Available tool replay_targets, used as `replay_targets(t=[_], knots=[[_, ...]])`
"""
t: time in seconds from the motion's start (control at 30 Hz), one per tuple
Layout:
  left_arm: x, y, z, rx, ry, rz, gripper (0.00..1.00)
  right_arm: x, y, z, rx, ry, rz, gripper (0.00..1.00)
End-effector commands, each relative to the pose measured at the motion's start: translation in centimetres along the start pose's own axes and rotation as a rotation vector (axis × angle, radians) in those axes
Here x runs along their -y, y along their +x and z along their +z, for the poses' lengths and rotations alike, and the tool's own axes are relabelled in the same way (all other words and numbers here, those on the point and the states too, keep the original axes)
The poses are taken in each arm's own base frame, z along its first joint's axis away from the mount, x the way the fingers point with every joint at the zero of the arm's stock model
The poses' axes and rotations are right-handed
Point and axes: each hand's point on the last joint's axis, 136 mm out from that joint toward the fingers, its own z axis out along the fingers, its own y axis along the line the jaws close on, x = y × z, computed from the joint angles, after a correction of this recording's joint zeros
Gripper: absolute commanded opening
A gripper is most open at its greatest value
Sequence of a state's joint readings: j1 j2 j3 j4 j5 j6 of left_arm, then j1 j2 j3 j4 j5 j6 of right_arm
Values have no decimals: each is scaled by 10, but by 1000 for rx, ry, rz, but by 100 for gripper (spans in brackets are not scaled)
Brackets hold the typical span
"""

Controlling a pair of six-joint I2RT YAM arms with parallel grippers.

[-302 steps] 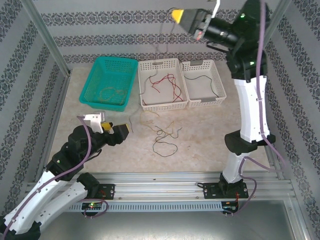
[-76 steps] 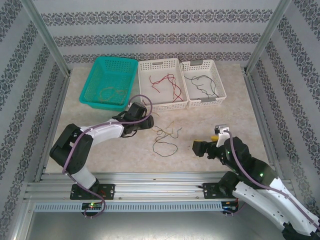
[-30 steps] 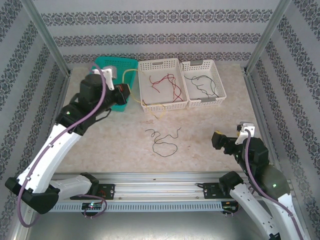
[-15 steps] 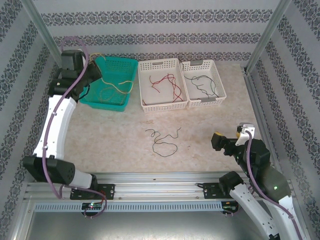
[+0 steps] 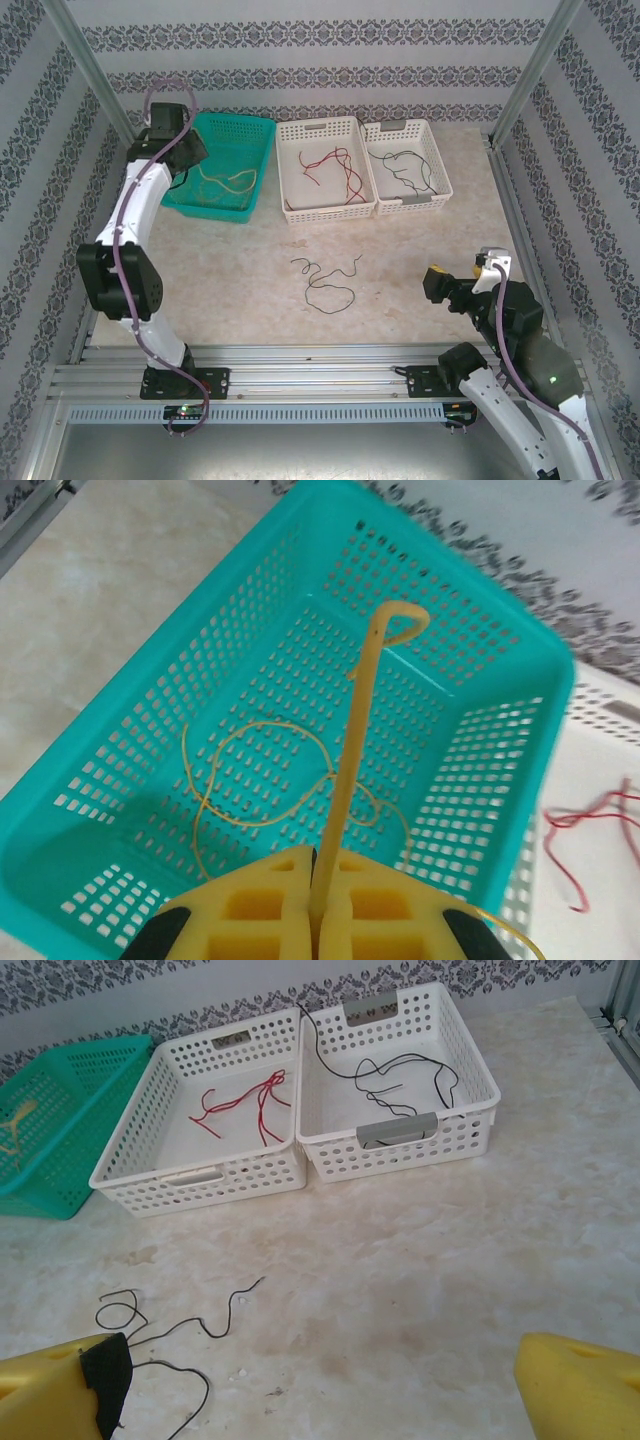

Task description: Untangle the cables

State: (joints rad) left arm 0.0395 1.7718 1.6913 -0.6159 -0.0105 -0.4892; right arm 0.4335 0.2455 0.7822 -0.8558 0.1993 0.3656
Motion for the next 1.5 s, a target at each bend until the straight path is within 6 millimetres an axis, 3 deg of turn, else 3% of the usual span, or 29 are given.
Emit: replay_targets(t=[0.0, 0.23, 0.4, 0.57, 0.7, 0.8, 1.0, 1.13, 1.27, 1.37, 1.47], knots=[[-7, -2, 23, 9, -48, 18, 0, -1, -5, -2, 35, -14, -8, 98], [-9, 32, 64, -71, -93, 53, 2, -2, -4, -2, 32, -19, -11, 98], [-2, 45, 72, -103, -102, 99, 27, -3, -4, -2, 28, -20, -10, 98], [7, 37, 61, -96, -89, 114, 47, -4, -3, -1, 18, -22, -10, 98], [23, 26, 33, -70, -45, 119, 67, -4, -4, -1, 17, -21, -9, 98], [39, 22, 2, -39, 1, 141, 70, -4, -3, -1, 14, -23, -9, 98], [48, 52, -52, -45, 59, 172, 76, -3, -3, -1, 4, -16, -8, 98], [44, 84, -99, -87, 137, 162, 79, -2, -3, -1, -2, -7, -7, 98], [38, 131, -137, -85, 260, 142, 81, 0, -3, -1, -15, 12, -5, 98], [33, 175, -142, -141, 299, 158, 80, 1, -4, -1, -17, 18, -2, 98], [39, 217, -138, -201, 336, 200, 80, 1, -5, -1, -12, 16, -5, 98]])
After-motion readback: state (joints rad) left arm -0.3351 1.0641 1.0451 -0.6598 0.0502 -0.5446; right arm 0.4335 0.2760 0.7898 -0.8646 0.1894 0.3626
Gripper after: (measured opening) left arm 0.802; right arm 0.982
